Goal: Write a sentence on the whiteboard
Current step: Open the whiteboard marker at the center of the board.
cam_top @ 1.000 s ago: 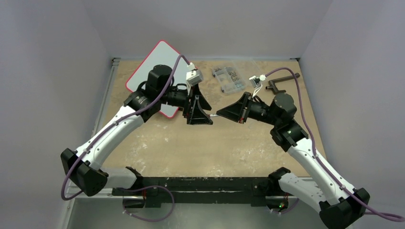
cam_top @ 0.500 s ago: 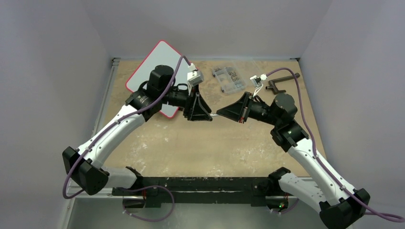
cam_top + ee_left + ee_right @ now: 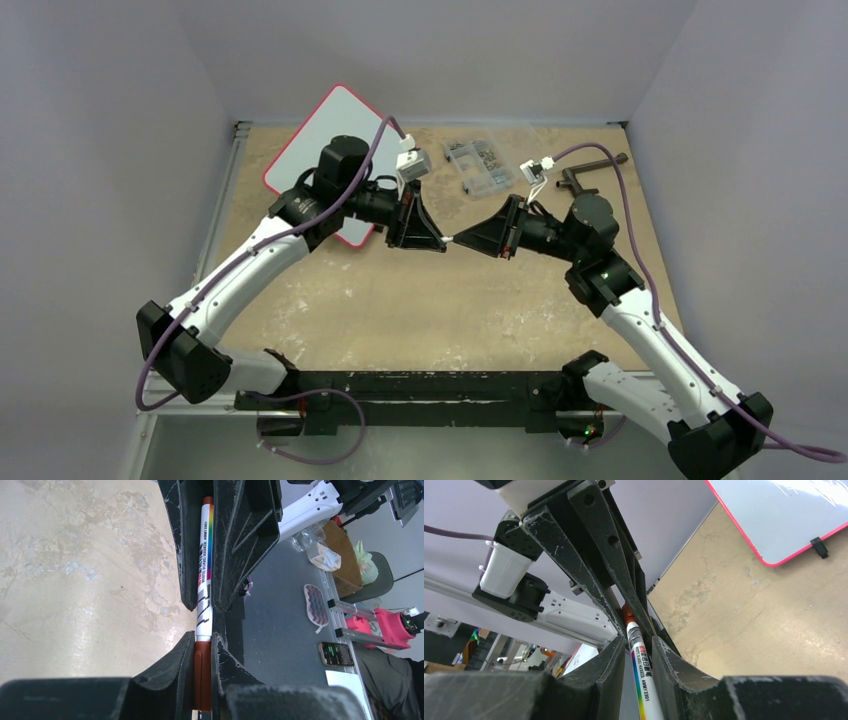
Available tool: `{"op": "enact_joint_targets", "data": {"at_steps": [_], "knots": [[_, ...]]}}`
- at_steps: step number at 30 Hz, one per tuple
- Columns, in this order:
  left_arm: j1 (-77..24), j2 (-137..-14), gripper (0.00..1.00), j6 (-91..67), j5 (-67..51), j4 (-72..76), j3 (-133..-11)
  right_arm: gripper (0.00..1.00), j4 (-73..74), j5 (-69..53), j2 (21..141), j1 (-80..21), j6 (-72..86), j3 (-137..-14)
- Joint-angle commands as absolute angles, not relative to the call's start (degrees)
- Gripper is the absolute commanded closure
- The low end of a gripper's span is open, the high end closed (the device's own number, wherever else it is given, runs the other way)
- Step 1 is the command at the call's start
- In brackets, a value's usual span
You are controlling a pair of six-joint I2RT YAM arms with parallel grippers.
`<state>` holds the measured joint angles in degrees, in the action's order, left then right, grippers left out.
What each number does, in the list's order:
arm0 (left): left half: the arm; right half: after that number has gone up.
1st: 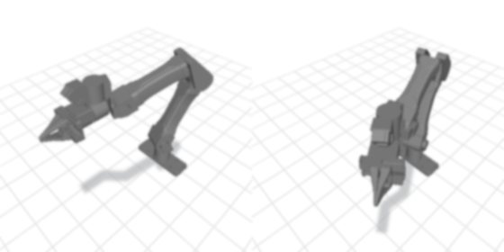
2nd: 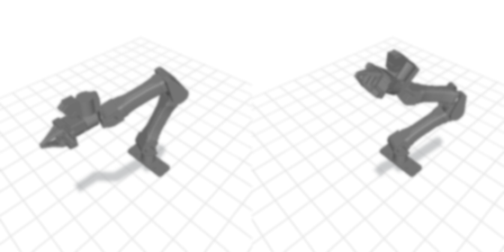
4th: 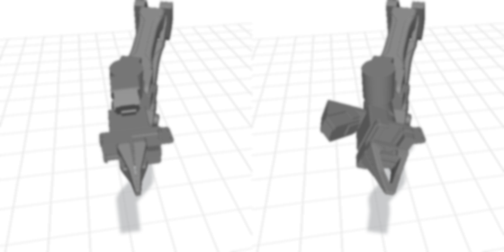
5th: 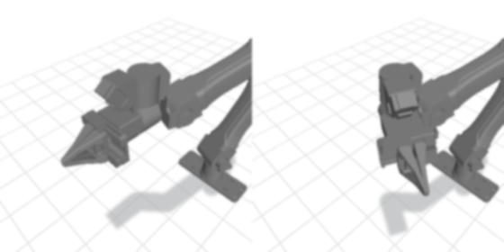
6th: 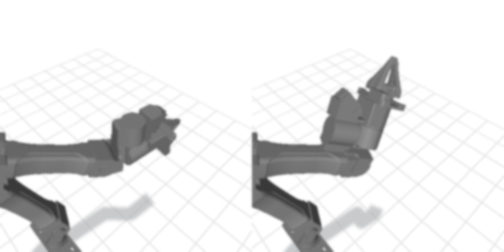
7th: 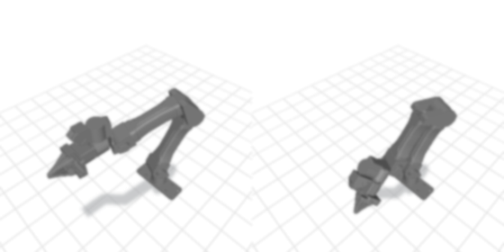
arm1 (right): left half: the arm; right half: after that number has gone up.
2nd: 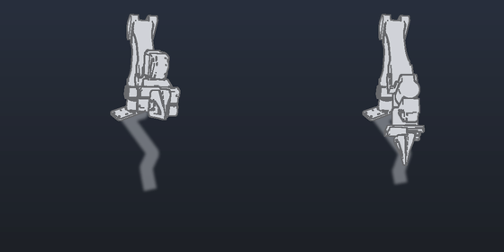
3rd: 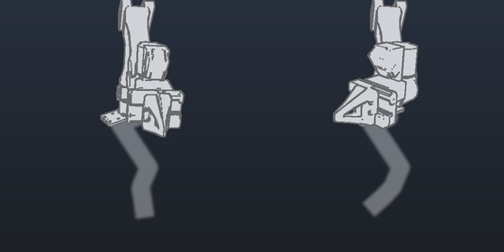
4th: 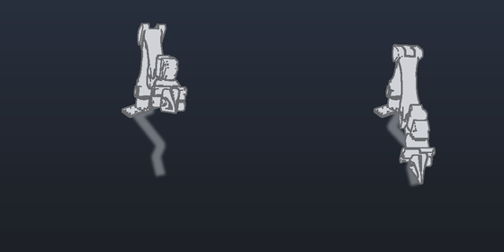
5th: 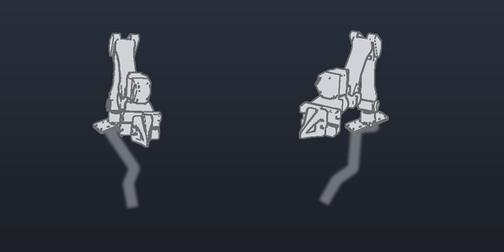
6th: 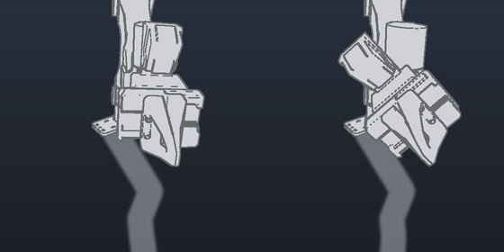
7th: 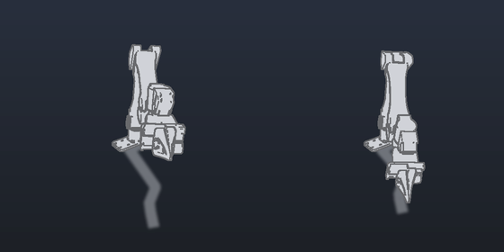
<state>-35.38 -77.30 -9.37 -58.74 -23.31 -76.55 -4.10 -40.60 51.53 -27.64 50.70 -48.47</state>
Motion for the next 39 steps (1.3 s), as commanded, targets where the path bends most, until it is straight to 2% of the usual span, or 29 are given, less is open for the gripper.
{"op": "enact_joint_targets", "data": {"at_steps": [1, 9, 17, 24, 27, 29, 32, 36, 39], "knots": [[-35.2, -77.8, 1.0, -7.9, -57.6, -22.8, -79.6, 0.74, -3.8, -43.2, 51.7, -28.1, 48.9, -51.0], [-35.2, -78.0, 1.0, -7.0, -58.3, -23.9, -79.9, 0.85, -3.9, -42.9, 52.2, -28.1, 49.0, -50.9], [-35.2, -77.9, 1.0, -6.4, -59.1, -24.6, -79.7, 0.77, -7.0, -43.3, 51.8, -28.1, 51.0, -50.0], [-35.2, -77.8, 1.0, -5.6, -59.3, -25.6, -79.8, 0.79, -7.7, -42.9, 51.8, -28.1, 51.3, -49.7], [-35.2, -77.7, 1.0, -5.5, -59.3, -25.7, -79.6, 0.88, -7.8, -42.8, 51.9, -28.1, 51.5, -49.5], [-35.2, -77.6, 1.0, -5.4, -59.2, -25.7, -79.3, 1.0, -7.9, -42.9, 51.9, -28.1, 51.5, -49.4], [-35.2, -77.3, 1.0, -5.4, -58.0, -25.7, -79.0, 1.0, -7.9, -42.7, 51.8, -28.1, 51.5, -49.2], [-35.2, -76.4, 0.71, -5.4, -56.5, -25.4, -78.3, 1.0, -8.0, -42.7, 51.8, -28.1, 51.5, -49.0], [-35.2, -75.8, 0.64, -5.0, -56.0, -25.8, -78.2, 1.0, -7.5, -42.6, 52.0, -28.1, 51.2, -49.3]]}}
